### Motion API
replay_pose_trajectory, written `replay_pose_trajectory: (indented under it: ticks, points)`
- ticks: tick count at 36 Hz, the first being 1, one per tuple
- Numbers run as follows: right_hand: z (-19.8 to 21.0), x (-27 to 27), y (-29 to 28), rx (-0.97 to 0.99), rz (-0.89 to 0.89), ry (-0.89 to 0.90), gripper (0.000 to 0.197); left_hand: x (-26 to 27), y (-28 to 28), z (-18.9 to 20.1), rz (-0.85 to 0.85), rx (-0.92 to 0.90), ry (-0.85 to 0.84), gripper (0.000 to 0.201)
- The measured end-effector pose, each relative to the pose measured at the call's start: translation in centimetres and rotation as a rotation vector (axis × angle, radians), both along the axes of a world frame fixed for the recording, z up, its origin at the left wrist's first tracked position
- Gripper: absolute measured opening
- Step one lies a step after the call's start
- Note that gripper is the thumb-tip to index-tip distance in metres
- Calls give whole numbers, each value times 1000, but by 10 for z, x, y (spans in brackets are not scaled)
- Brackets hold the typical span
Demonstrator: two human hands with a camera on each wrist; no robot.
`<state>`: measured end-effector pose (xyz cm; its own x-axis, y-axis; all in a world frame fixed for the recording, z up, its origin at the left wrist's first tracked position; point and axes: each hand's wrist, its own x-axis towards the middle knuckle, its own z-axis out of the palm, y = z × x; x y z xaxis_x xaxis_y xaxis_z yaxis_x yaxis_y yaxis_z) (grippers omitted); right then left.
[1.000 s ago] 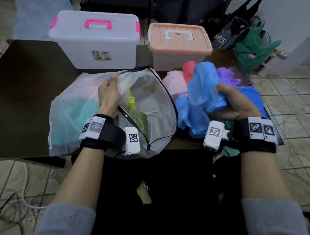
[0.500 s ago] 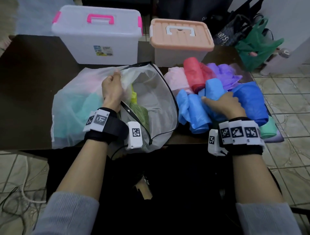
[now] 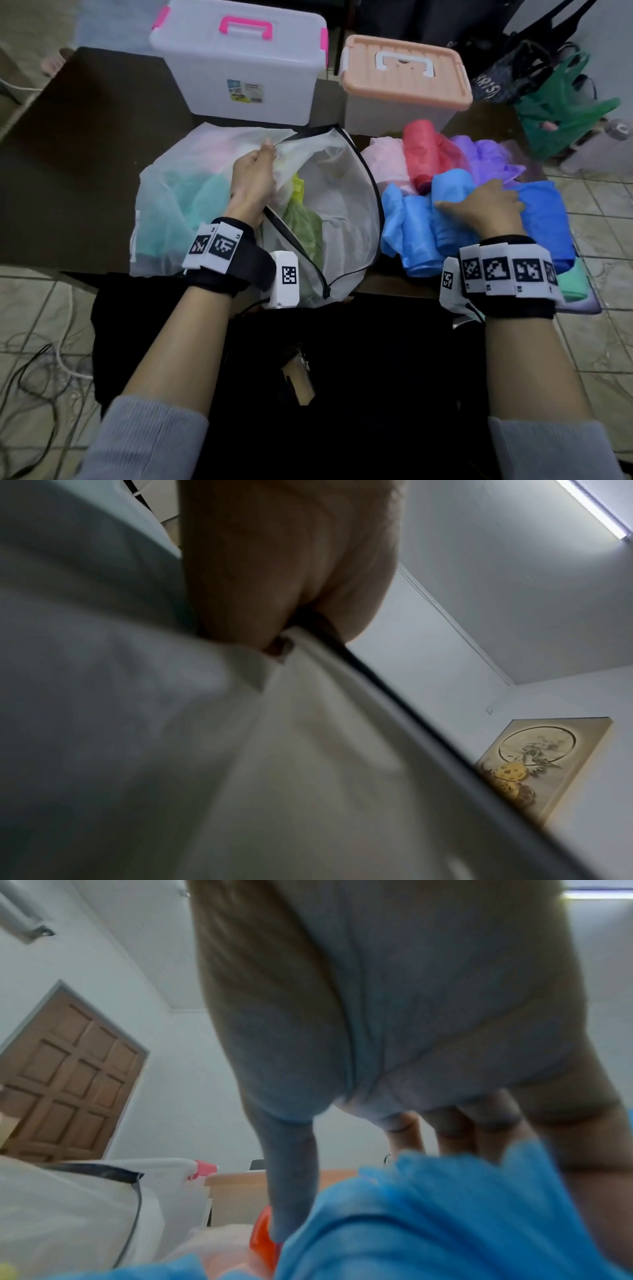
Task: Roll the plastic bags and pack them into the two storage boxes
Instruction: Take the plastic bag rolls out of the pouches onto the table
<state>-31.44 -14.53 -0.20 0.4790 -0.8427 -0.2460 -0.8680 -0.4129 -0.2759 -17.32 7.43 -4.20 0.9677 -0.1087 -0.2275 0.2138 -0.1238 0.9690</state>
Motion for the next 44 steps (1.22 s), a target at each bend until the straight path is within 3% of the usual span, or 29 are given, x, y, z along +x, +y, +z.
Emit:
replay_pose_trajectory:
  ticks: [2,4,5,7,8,11,14,16,19,24,36,40,44]
  points:
    - [3,3,8,-156,26,-89,78,-1,0,2,-6,0,9,32]
    - [5,10,20,-243,118,-275,59,-2,1,3,-16,8,19,31]
    - [5,14,29,-210,189,-368,48,-3,1,4,-21,16,23,30]
    - [1,21,49,74,330,-478,21,-4,2,5,-28,41,27,32]
    - [-1,23,62,280,403,-445,15,-5,3,6,-30,56,26,34]
    - [-16,29,96,831,488,-178,29,-7,5,6,-27,73,32,34]
    - [-36,38,116,760,548,6,34,-8,8,5,-23,59,45,32]
    - [-44,41,123,682,577,11,45,-8,11,5,-20,41,53,33]
    - [-50,44,133,728,506,-66,47,-8,14,3,-2,-6,67,31]
    - [-53,45,143,892,410,-271,12,-8,17,-1,31,-42,66,34]
    - [-46,42,116,1015,132,-435,17,-9,9,1,108,-114,106,30]
    - [-24,42,87,1171,-3,-518,22,-8,9,1,128,-63,95,33]
    - [11,43,44,1286,6,-720,20,-7,9,0,134,-70,90,32]
